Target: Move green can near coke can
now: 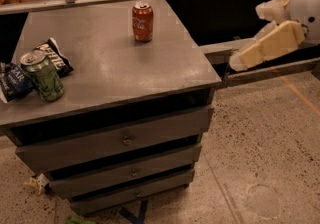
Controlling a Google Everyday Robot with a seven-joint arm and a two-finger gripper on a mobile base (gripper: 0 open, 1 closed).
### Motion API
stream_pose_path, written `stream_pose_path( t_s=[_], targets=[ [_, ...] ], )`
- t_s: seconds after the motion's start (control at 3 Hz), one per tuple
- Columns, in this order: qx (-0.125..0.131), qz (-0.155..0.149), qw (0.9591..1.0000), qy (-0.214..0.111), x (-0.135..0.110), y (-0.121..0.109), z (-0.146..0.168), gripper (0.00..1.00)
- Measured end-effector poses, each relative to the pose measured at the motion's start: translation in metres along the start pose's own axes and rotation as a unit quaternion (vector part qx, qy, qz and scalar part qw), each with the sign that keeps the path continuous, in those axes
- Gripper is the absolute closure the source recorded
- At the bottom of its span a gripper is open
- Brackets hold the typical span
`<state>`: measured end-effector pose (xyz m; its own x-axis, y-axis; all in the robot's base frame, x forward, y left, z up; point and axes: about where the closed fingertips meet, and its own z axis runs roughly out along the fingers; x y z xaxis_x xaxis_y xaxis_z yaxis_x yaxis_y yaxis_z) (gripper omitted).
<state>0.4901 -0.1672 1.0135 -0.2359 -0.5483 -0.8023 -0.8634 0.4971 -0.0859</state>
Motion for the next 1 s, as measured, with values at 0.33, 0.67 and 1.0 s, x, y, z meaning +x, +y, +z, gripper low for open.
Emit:
stream_pose_path(
  t_s=[0.33,0.67,1.0],
  targets=[
    [-0.013,0.016,0.9963,-0.084,-0.031,0.006,0.014,0.0],
    [-0.013,0.016,0.9964,-0.082,-0.03,0.006,0.014,0.0],
    [-0.025,0.012,0.9971,-0.071,-0.024,0.022,0.034,0.0]
  ],
)
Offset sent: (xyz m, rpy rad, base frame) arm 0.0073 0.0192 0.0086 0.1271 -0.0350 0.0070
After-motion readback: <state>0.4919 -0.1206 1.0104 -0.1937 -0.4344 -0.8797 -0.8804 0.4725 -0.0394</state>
